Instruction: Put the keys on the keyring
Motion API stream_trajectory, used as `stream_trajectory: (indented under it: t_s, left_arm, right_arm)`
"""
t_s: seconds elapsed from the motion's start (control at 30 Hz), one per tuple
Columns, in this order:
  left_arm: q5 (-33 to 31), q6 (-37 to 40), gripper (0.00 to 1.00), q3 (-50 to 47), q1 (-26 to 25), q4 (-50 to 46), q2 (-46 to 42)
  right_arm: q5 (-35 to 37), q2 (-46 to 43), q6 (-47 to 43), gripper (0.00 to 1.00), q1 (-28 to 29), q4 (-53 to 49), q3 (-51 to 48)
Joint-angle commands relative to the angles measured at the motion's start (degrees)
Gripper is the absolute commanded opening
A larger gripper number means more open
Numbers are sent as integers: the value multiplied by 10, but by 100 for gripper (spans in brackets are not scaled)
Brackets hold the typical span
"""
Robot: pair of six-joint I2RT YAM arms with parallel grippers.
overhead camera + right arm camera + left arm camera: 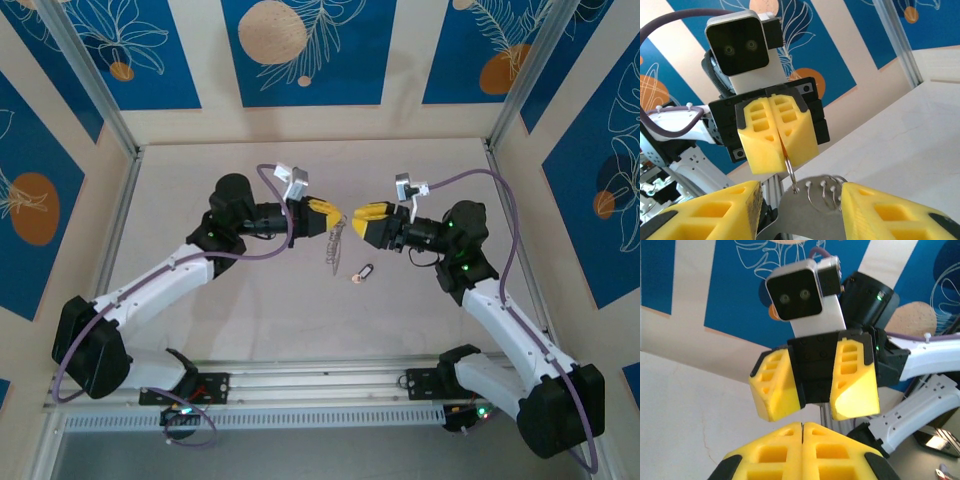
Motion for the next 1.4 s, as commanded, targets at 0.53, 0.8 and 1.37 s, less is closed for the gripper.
stream_trajectory:
  t_s: [0.53, 0.8, 1.37]
  left_arm:
    - [45, 10, 0, 25, 1, 3, 8]
    - [-3, -28, 16, 4, 2, 55, -5]
    - [-164, -196, 51, -136, 4, 271, -58]
  right_arm:
    - [-29, 29, -17, 18, 37, 11, 18]
    - [-1, 38, -10, 0, 43, 36, 15]
    - [114, 9, 44, 0, 60, 142, -26]
